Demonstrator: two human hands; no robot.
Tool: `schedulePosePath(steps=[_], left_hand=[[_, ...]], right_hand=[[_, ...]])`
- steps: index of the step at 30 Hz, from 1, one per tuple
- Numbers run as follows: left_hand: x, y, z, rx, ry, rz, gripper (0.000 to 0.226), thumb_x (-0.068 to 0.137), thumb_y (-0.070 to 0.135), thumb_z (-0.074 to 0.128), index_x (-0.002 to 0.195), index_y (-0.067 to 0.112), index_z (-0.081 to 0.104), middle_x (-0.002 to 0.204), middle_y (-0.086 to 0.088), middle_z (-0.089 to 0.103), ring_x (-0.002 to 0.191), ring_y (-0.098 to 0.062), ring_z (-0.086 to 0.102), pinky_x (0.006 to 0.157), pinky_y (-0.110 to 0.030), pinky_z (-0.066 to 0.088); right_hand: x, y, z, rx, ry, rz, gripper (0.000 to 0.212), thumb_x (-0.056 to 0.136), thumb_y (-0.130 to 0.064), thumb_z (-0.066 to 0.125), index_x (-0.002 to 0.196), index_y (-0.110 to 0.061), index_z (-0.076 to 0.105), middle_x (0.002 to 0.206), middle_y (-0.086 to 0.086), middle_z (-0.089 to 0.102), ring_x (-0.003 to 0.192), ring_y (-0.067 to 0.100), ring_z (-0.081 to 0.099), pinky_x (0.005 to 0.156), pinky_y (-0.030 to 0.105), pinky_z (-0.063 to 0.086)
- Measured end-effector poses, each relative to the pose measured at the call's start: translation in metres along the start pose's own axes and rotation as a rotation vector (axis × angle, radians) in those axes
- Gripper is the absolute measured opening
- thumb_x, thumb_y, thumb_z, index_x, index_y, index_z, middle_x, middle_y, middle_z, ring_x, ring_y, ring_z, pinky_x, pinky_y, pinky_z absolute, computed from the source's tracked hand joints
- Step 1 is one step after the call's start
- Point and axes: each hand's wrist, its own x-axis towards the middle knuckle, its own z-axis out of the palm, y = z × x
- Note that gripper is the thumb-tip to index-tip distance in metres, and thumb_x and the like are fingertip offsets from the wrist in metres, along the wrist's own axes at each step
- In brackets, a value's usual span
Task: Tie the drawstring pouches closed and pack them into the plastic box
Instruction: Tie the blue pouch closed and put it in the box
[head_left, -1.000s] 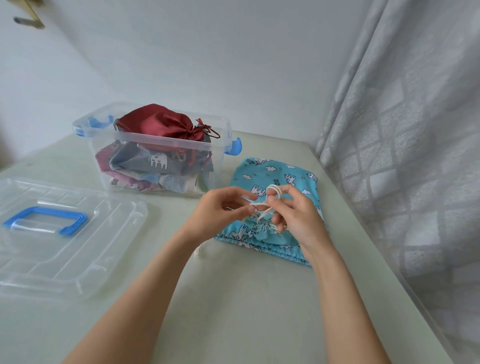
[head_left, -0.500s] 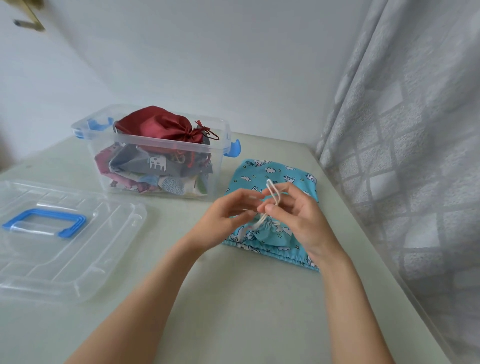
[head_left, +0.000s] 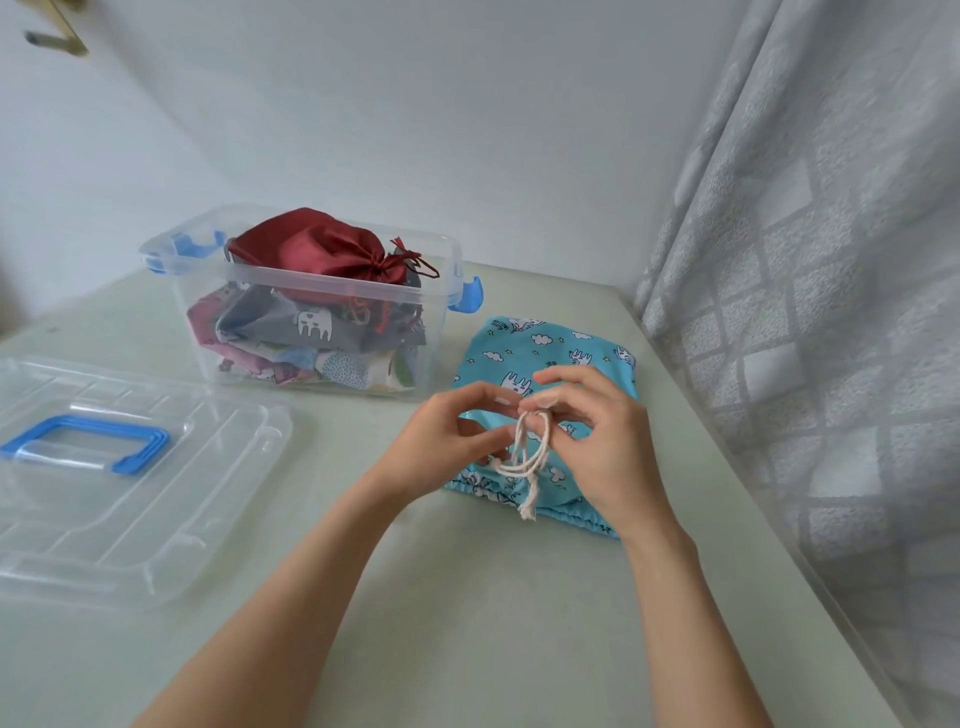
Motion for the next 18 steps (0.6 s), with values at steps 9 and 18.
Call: schedulePosePath(steps=[9,18], left_hand=[[0.002,0.004,-0.010,-0.258,0.150,-0.008,0.010,0.089,0.009,0.058,0.095,0.016,0.060,0.082,0.003,0.069,0.084,-0.011,0.065,0.089,-0.027,0.050],[0.003,0.011,-0.021,-0.972,0.227,0.019,0.026,0.095,-0.006,0.034,0.088,0.016,0.045,0.071,-0.005,0.063,0.084,-0.019,0.069,0.077,-0.030,0.057]], right_hand=[[0.000,0.002,-0.001,0.064,0.073,0.097,0.011,0.076,-0.018,0.074,0.086,-0.016,0.076,0.084,-0.008,0.069,0.078,0.001,0.058,0.069,0.009,0.040],[0.002,0.012,-0.018,0.262,0.247,0.458,0.006,0.083,-0.026,0.069,0.077,-0.025,0.071,0.074,-0.007,0.071,0.076,0.006,0.062,0.069,0.015,0.046]])
